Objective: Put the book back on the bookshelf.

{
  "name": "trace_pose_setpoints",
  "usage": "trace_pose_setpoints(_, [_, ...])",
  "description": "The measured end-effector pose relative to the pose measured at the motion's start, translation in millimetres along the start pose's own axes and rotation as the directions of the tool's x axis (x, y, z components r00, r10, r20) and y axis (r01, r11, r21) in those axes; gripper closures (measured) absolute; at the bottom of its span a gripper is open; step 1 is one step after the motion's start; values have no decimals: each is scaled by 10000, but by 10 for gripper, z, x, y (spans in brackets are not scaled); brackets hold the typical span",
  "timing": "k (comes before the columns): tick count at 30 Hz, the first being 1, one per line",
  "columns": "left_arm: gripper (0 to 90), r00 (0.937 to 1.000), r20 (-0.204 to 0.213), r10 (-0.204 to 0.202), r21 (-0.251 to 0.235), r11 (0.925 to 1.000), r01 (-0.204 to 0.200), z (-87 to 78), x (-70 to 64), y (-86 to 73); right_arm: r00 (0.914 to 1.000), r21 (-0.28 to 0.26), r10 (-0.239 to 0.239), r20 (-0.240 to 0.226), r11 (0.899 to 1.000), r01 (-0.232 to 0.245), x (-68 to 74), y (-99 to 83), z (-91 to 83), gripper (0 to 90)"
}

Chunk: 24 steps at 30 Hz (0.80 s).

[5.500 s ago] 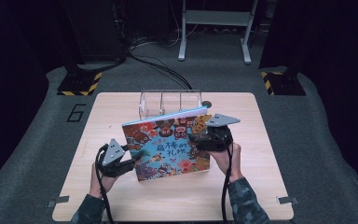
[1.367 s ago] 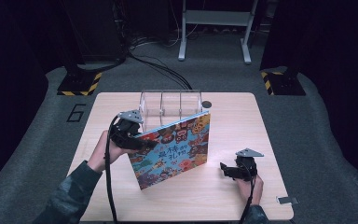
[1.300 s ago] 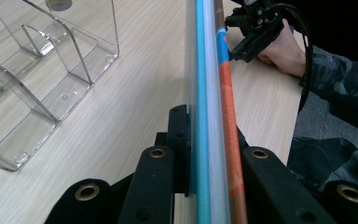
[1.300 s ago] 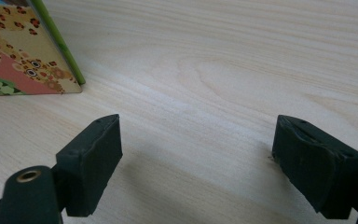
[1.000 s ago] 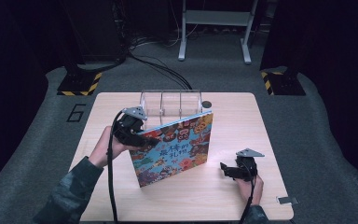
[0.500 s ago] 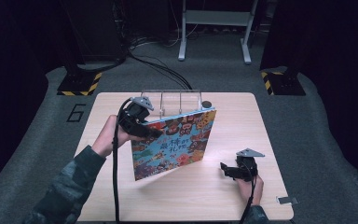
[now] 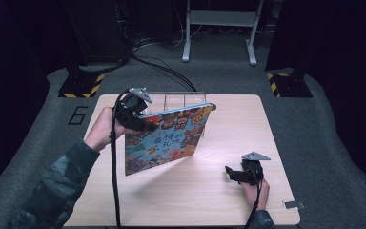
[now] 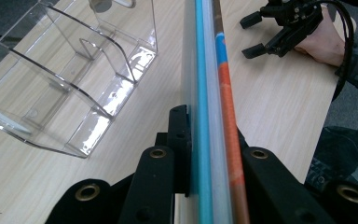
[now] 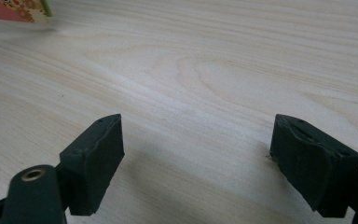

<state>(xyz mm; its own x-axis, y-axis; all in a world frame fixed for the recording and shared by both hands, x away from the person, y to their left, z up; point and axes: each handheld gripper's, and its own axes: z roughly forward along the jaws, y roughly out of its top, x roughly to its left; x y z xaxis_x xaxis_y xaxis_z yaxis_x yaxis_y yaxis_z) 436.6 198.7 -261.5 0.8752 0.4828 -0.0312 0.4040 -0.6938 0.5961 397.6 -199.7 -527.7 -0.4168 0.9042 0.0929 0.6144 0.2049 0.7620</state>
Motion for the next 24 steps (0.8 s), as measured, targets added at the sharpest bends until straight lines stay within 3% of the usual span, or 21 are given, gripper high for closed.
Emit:
trace_pose_setpoints(8, [803,9998,-191,13,54,10000,-12,-100,52,-40,9998,10,-88,199,10000,88,0,2,6,168])
trace_pose_setpoints(24, [803,9964,-553,-647,49,9979,651,-339,232,-173,9995,24,16,303,10000,-16,7,6,12,165])
